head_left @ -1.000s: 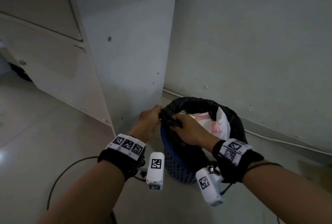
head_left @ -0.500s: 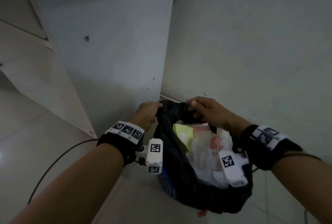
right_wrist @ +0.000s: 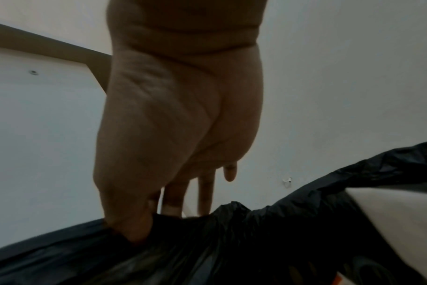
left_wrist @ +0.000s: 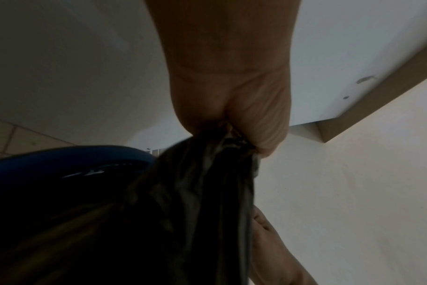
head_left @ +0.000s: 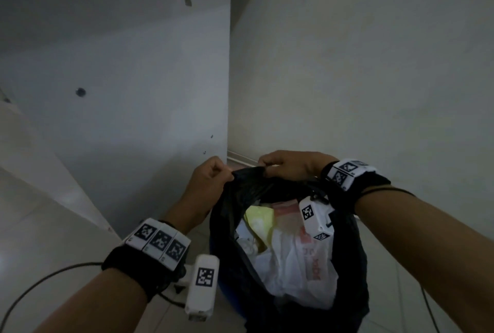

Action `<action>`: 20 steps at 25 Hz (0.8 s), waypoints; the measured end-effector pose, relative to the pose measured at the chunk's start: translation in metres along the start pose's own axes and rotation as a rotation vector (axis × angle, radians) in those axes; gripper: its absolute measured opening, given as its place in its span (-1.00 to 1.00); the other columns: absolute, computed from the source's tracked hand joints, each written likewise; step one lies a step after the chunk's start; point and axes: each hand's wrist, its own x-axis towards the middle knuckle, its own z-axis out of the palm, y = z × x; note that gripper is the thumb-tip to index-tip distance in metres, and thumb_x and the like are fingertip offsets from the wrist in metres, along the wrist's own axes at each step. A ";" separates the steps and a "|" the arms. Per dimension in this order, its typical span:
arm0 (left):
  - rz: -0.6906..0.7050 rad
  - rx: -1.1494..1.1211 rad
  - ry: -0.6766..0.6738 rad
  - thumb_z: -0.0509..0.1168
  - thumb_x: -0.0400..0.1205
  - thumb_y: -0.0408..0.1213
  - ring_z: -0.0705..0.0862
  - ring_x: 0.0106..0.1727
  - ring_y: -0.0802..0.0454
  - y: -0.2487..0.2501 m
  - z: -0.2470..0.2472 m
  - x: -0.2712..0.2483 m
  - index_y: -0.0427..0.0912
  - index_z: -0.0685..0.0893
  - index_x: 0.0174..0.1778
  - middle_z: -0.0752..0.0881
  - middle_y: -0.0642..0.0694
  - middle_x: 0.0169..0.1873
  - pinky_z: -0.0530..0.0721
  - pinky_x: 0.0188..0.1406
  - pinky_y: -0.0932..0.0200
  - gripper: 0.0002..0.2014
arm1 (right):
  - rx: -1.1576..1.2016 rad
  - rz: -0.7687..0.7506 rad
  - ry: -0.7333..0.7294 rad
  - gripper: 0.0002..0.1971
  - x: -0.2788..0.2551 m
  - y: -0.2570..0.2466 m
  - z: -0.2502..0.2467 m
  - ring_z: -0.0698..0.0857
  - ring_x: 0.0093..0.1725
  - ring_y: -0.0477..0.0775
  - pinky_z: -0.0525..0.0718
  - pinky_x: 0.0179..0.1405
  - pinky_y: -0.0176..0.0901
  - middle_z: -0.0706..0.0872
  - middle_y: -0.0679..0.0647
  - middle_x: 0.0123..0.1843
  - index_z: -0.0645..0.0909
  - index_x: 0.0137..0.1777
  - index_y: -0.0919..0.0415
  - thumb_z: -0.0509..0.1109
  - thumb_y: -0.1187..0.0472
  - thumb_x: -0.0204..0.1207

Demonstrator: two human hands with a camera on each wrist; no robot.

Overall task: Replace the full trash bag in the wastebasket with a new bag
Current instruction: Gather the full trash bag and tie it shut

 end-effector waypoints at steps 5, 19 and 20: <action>-0.008 -0.012 0.104 0.28 0.59 -0.54 0.54 -0.36 0.05 0.002 0.003 -0.004 -0.20 0.44 -0.43 0.58 -0.21 -0.42 0.49 -0.37 0.21 -0.70 | -0.336 0.024 0.067 -0.72 -0.011 0.027 0.000 0.59 0.10 0.10 0.39 0.22 0.08 0.66 -0.04 0.01 0.57 0.05 -0.04 0.22 -0.22 0.61; 0.340 0.686 -0.189 0.29 0.67 -0.13 0.70 -0.13 -0.08 0.048 0.031 0.034 -0.13 0.76 -0.20 0.74 -0.02 -0.25 0.68 -0.04 0.01 -0.77 | -0.086 0.328 -0.018 -0.58 -0.057 0.062 -0.011 0.72 0.02 0.03 0.63 0.09 -0.05 0.77 -0.07 0.01 0.70 0.02 -0.15 0.48 -0.34 0.24; 0.359 0.699 -0.161 0.28 0.68 -0.13 0.70 -0.13 -0.09 0.044 0.026 0.034 -0.16 0.77 -0.17 0.77 -0.07 -0.21 0.68 -0.04 0.00 -0.76 | -0.014 0.348 -0.029 -0.66 -0.062 0.073 -0.013 0.71 0.04 0.06 0.62 0.14 -0.04 0.77 -0.05 0.02 0.72 -0.03 -0.12 0.46 -0.28 0.30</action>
